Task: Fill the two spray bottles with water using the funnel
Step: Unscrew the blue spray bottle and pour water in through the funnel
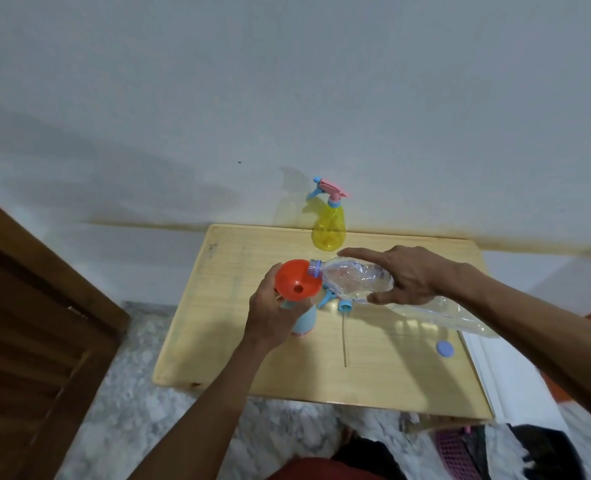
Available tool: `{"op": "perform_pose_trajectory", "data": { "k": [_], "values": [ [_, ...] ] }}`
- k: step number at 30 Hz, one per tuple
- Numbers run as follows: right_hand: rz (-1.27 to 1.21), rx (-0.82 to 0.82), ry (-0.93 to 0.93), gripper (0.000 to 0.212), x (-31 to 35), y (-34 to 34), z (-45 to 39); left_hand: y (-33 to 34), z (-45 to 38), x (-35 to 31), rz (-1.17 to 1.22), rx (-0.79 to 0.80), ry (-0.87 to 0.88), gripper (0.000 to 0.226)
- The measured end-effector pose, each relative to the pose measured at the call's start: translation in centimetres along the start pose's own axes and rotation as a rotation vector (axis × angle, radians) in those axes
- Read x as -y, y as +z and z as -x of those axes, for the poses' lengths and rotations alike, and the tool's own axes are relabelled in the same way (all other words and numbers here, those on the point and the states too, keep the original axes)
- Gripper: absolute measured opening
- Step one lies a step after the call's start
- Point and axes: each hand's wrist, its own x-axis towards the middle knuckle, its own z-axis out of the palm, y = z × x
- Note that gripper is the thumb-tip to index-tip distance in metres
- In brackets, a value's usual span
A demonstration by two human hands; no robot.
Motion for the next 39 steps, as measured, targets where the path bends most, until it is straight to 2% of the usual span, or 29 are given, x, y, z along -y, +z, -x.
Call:
{"op": "perform_pose_trajectory", "data": {
  "k": [14, 39],
  "values": [
    [0.120, 0.022, -0.023, 0.089, 0.2, -0.7, -0.2, -0.1, 0.5, -1.1, 0.009, 0.018, 0.043, 0.061],
    [0.131, 0.034, -0.011, 0.089, 0.4, -1.0, 0.4, -0.3, 0.7, -1.3, 0.024, 0.030, 0.050, 0.059]
  ]
}}
